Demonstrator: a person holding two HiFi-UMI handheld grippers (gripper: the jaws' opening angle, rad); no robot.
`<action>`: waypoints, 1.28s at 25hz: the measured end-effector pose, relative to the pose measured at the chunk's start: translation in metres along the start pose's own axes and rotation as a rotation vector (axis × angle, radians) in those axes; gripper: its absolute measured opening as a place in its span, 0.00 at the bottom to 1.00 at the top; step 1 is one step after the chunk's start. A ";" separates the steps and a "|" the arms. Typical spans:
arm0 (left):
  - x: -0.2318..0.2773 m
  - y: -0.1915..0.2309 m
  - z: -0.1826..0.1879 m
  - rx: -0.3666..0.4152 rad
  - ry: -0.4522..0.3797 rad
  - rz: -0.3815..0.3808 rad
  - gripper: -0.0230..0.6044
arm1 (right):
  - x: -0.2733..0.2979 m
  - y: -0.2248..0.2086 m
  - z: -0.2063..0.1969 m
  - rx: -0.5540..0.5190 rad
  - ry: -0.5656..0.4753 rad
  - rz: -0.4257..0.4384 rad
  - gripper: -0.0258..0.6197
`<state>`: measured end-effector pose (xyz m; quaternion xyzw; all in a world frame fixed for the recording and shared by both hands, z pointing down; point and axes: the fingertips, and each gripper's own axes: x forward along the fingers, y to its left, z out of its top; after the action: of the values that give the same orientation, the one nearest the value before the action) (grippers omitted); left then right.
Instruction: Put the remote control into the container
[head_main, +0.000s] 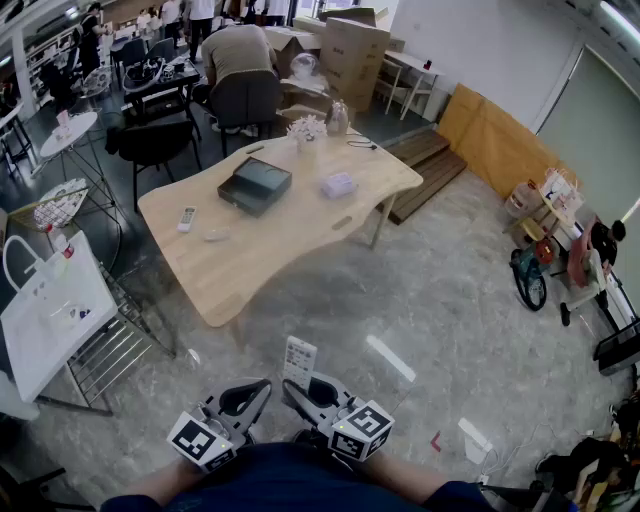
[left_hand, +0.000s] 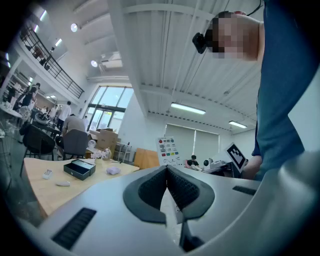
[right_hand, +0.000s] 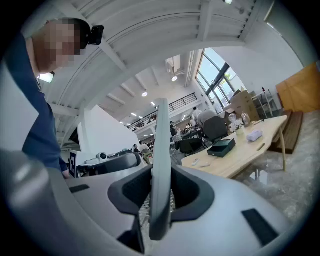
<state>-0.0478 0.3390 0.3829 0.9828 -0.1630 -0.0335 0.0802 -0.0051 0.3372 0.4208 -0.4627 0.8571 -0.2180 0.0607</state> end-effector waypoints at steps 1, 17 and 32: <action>-0.002 0.002 -0.003 -0.003 0.014 0.004 0.09 | 0.002 0.001 0.000 -0.004 0.000 0.001 0.21; 0.005 0.001 -0.004 0.004 0.006 -0.008 0.09 | -0.001 -0.007 0.002 0.012 -0.005 0.011 0.21; 0.059 -0.010 -0.010 0.014 0.006 0.043 0.09 | -0.019 -0.055 0.014 0.018 0.011 0.061 0.21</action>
<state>0.0121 0.3306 0.3884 0.9797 -0.1841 -0.0279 0.0745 0.0519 0.3228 0.4301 -0.4347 0.8691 -0.2262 0.0666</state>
